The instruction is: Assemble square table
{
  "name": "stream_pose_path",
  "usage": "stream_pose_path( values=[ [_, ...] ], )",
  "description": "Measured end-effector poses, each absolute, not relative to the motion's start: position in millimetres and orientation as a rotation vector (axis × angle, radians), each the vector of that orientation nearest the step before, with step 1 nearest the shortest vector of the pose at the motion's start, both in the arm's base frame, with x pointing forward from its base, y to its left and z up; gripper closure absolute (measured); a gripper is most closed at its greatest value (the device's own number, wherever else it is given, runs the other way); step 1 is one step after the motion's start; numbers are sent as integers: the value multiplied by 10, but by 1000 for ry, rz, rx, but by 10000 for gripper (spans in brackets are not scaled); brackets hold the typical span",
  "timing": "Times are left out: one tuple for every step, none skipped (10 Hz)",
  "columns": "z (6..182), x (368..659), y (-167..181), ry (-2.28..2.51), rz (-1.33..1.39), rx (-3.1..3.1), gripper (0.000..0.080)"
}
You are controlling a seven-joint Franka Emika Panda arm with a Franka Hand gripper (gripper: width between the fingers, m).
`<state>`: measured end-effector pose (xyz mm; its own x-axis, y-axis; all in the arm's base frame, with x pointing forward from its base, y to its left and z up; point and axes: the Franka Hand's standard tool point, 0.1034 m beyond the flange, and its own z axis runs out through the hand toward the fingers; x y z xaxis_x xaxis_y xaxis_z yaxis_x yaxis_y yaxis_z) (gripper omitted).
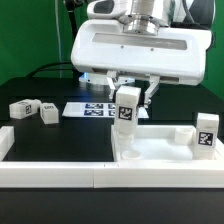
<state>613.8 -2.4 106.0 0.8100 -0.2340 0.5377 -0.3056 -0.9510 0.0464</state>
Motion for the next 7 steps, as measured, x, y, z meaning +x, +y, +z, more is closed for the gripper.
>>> stream_pose_path(
  values=[
    [1029, 6163, -44, -426, 823, 2858, 511],
    [1010, 6194, -59, -423, 825, 2853, 511],
    [1005, 6225, -57, -419, 829, 2850, 511],
    [998, 6245, -45, -414, 832, 2849, 511],
    [979, 6266, -34, -409, 831, 2848, 511],
    [978, 6296, -15, -403, 836, 2847, 511],
    [959, 6301, 19, -395, 835, 2849, 511]
  ],
)
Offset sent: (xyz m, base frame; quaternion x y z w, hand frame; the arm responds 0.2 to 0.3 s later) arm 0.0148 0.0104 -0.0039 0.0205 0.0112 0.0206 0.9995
